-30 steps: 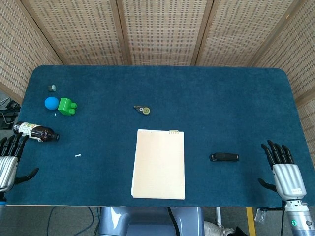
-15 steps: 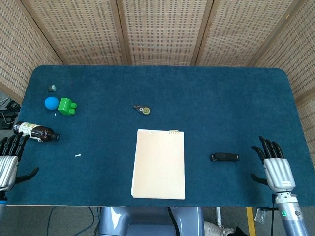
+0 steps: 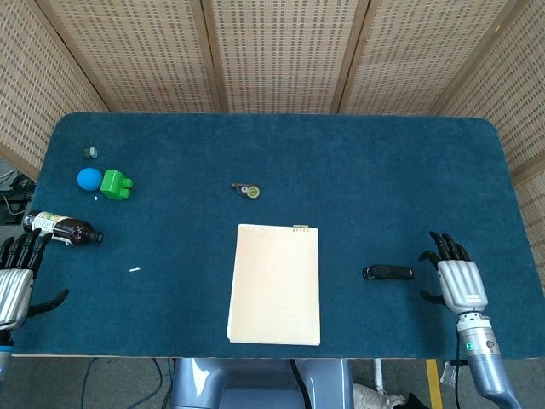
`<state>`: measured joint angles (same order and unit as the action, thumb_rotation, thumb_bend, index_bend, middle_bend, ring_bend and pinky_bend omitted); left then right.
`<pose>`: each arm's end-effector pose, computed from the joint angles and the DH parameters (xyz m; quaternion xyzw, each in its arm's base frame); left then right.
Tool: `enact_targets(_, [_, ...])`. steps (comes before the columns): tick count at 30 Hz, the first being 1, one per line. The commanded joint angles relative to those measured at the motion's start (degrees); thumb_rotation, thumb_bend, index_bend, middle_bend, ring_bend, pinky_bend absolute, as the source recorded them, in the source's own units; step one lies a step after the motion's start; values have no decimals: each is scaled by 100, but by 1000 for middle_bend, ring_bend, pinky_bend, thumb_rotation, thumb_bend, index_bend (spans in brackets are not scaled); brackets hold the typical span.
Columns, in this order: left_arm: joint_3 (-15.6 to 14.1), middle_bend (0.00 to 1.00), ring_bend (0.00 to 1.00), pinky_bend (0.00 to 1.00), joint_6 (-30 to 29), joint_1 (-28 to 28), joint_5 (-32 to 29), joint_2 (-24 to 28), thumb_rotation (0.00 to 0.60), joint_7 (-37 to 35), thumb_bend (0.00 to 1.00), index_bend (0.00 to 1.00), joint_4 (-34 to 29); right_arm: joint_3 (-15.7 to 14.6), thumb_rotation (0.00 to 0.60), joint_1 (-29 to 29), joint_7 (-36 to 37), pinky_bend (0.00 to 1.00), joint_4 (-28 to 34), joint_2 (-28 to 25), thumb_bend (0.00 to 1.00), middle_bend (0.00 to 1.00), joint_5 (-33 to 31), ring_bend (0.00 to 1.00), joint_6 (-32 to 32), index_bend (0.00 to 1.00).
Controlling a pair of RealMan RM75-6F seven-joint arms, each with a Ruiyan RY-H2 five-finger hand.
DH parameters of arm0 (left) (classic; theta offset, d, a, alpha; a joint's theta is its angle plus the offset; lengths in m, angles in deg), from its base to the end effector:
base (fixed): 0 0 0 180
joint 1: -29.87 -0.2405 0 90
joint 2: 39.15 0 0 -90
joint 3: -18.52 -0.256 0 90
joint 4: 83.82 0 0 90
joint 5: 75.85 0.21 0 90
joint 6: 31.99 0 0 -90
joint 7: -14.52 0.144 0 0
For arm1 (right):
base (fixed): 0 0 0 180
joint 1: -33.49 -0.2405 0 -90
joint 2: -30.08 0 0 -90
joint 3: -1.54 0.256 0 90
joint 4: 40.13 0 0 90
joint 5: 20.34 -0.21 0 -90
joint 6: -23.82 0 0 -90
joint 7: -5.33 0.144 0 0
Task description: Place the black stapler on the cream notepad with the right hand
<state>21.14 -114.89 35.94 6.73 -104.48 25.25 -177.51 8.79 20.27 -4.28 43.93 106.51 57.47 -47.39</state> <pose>-0.3107 0.1859 0.1474 -0.6177 -0.3643 -0.3300 0.6139 -0.3102 -0.2413 0.0868 0.6305 -0.4037 0.3333 0.5731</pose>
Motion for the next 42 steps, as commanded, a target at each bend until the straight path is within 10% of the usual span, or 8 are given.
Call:
enact_targets(1, [1, 0, 0, 0, 15, 7, -9, -3, 600, 9, 224, 0, 4, 78, 600, -145, -85, 214, -149, 151, 239, 152, -200, 75, 224, 401])
enact_targets(30, [-50, 0, 0, 0, 202, 100, -40, -55, 600, 130, 226, 0, 16, 81, 600, -835, -656, 258, -891, 1231, 277, 212, -708, 115, 958, 464])
enact_targets(42, [-91, 0, 0, 0, 255, 133, 7, -62, 600, 132, 224, 0, 9, 167, 600, -875, -480, 698, -1223, 1375, 456, 567, -718, 578, 768, 776])
